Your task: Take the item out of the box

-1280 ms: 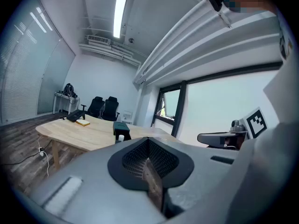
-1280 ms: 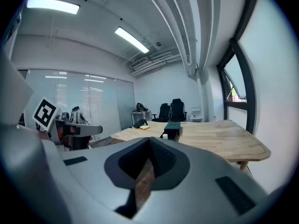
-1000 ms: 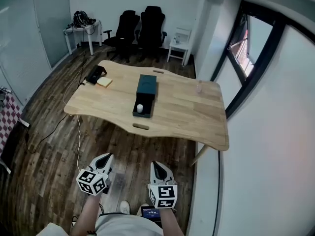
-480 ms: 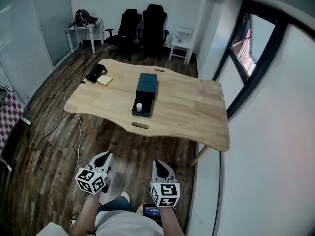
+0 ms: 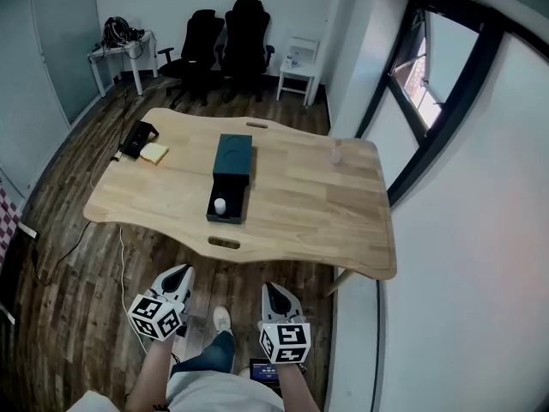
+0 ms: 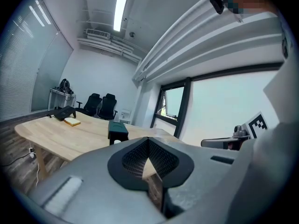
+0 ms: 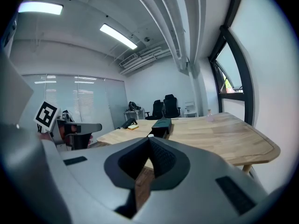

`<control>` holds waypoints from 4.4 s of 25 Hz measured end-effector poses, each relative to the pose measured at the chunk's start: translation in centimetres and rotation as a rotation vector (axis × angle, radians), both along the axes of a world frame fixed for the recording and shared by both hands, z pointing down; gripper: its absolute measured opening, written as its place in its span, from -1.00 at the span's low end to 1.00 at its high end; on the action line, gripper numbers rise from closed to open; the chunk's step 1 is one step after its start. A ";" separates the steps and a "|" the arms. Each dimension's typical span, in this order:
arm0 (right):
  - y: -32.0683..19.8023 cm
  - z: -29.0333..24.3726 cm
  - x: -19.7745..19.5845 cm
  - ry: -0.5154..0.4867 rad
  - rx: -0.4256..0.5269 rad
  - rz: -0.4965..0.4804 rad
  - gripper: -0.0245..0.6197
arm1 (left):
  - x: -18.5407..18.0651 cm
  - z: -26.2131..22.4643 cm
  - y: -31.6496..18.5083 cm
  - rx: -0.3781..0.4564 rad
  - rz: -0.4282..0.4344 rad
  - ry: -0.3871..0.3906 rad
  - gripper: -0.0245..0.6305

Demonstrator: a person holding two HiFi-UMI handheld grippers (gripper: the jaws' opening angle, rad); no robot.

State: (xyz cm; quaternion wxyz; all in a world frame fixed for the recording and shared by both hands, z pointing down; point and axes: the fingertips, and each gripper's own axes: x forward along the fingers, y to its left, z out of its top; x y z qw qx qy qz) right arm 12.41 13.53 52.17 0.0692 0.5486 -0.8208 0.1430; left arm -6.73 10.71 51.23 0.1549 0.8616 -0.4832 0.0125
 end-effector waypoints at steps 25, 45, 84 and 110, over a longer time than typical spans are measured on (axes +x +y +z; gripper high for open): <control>-28.4 1.9 -5.2 0.016 -0.068 0.079 -0.91 | -4.7 2.8 -30.9 -0.083 0.082 0.024 -0.92; -29.4 4.2 -5.6 0.008 -0.101 0.041 -0.91 | -2.6 5.7 -30.3 -0.140 0.186 -0.050 -0.92; -33.3 14.1 -1.8 0.014 -0.307 0.076 -0.91 | 4.9 19.5 -30.1 -0.274 0.529 -0.523 -0.30; -33.6 12.3 0.2 -0.004 -0.268 0.104 -0.91 | 4.9 18.8 -30.7 -0.298 0.483 -0.498 -0.39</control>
